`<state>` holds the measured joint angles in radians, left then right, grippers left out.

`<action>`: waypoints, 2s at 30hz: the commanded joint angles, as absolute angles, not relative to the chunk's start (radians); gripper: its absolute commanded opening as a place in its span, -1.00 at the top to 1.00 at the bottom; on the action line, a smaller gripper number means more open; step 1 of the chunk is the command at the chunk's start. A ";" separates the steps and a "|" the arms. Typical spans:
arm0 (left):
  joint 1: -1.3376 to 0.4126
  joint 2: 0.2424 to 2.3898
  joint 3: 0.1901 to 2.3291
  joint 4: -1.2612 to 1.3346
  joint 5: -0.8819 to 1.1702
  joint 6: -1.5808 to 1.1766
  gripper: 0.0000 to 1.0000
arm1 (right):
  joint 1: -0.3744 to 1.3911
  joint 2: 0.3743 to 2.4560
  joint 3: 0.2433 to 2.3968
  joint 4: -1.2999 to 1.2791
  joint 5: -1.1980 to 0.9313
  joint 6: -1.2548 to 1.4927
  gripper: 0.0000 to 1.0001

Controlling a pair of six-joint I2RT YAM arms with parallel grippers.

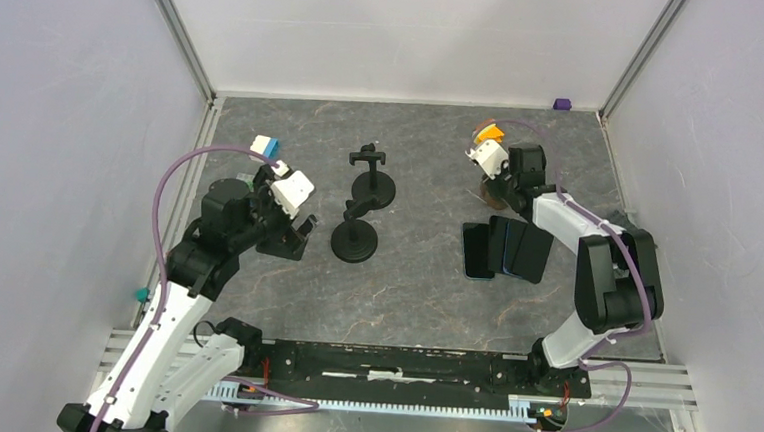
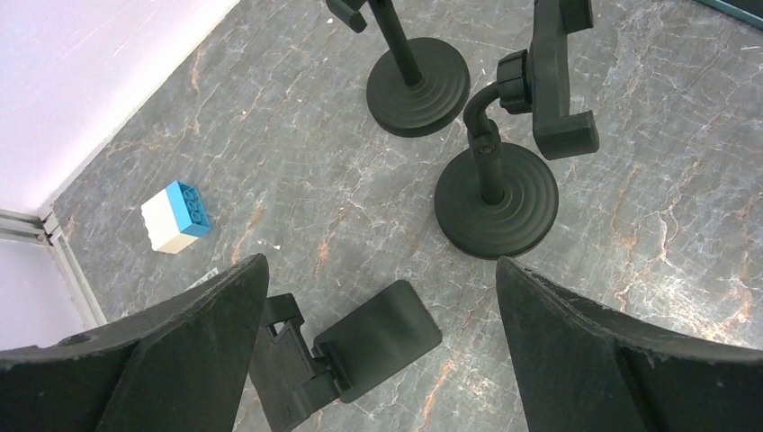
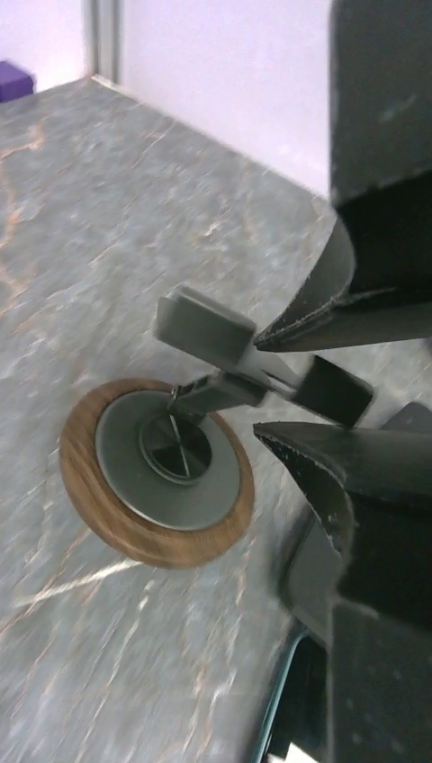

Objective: Place the phone on the phone stand
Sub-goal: Move the phone stand to the center of the board, then adjust the phone stand at the center of the board.

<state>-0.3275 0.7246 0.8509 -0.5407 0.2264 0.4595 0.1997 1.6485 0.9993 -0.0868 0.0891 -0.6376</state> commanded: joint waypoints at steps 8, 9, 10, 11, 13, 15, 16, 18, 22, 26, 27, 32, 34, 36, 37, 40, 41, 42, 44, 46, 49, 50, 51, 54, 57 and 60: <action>-0.333 0.706 0.825 -0.518 0.268 0.420 -0.99 | 0.193 1.623 0.978 -0.053 0.268 -0.733 0.17; -0.334 0.705 0.822 -0.516 0.268 0.420 -0.99 | 0.193 1.625 0.980 -0.054 0.268 -0.733 0.17; -0.333 0.706 0.819 -0.513 0.268 0.420 -0.99 | 0.193 1.628 0.985 -0.054 0.271 -0.733 0.18; -0.335 0.705 0.814 -0.507 0.270 0.420 -0.99 | 0.193 1.631 0.989 -0.052 0.275 -0.735 0.20; -0.336 0.711 0.810 -0.498 0.275 0.419 -0.99 | 0.193 1.640 0.998 -0.051 0.285 -0.738 0.25; -0.335 0.719 0.810 -0.494 0.284 0.421 -0.99 | 0.193 1.649 1.007 -0.050 0.288 -0.741 0.28; -0.336 0.725 0.811 -0.491 0.291 0.423 -0.99 | 0.193 1.653 1.012 -0.051 0.289 -0.741 0.29; -0.337 0.738 0.811 -0.487 0.307 0.428 -0.99 | 0.192 1.664 1.027 -0.048 0.296 -0.741 0.32; -0.343 0.760 0.807 -0.463 0.340 0.433 -0.99 | 0.190 1.692 1.065 -0.027 0.325 -0.748 0.37; -0.348 0.785 0.804 -0.438 0.379 0.439 -0.99 | 0.187 1.718 1.100 -0.011 0.331 -0.744 0.42; -0.350 0.791 0.801 -0.430 0.387 0.439 -0.99 | 0.187 1.721 1.104 -0.009 0.331 -0.743 0.43; -0.359 0.792 0.768 -0.369 0.434 0.439 -0.99 | 0.187 1.733 1.098 0.037 0.342 -0.752 0.46; -0.361 0.794 0.757 -0.346 0.459 0.441 -0.99 | 0.188 1.729 1.089 0.034 0.322 -0.752 0.43; -0.363 0.803 0.755 -0.339 0.484 0.442 -0.99 | 0.188 1.711 1.069 0.022 0.277 -0.742 0.36; -0.366 0.810 0.759 -0.339 0.497 0.441 -0.99 | 0.189 1.696 1.060 0.009 0.249 -0.735 0.31; -0.372 0.827 0.764 -0.338 0.539 0.440 -0.99 | 0.195 1.650 1.029 -0.049 0.137 -0.714 0.10; -0.374 0.833 0.764 -0.333 0.549 0.440 -0.99 | 0.200 1.635 1.021 -0.070 0.095 -0.709 0.01; -0.377 0.838 0.764 -0.328 0.560 0.440 -0.99 | 0.206 1.618 1.013 -0.091 0.058 -0.701 -0.05; -0.383 0.846 0.764 -0.307 0.572 0.435 -0.99 | 0.221 1.582 1.001 -0.119 0.004 -0.683 -0.37; -0.389 0.853 0.770 -0.292 0.576 0.419 -0.99 | 0.233 1.549 1.004 -0.147 -0.081 -0.652 -0.68; -0.395 0.857 0.794 -0.298 0.581 0.388 -0.99 | 0.246 1.501 1.040 -0.193 -0.205 -0.594 -0.93; -0.396 0.857 0.801 -0.305 0.580 0.380 -0.95 | 0.250 1.487 1.052 -0.207 -0.255 -0.576 -0.93; -0.398 0.857 0.811 -0.320 0.580 0.371 -0.88 | 0.254 1.472 1.072 -0.223 -0.297 -0.556 -0.93; -0.410 0.868 0.837 -0.371 0.585 0.369 -0.66 | 0.288 1.440 1.123 -0.271 -0.474 -0.518 -0.92; -0.439 0.896 0.874 -0.414 0.583 0.371 -0.45 | 0.344 1.413 1.155 -0.285 -0.603 -0.494 -0.90; -0.458 0.926 0.896 -0.421 0.569 0.349 -0.25 | 0.411 1.394 1.168 -0.256 -0.699 -0.479 -0.86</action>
<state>-0.4343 0.8940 0.8337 -0.3923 0.5556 0.4000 0.3367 1.4437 1.1145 -0.2646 -0.4675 -0.5339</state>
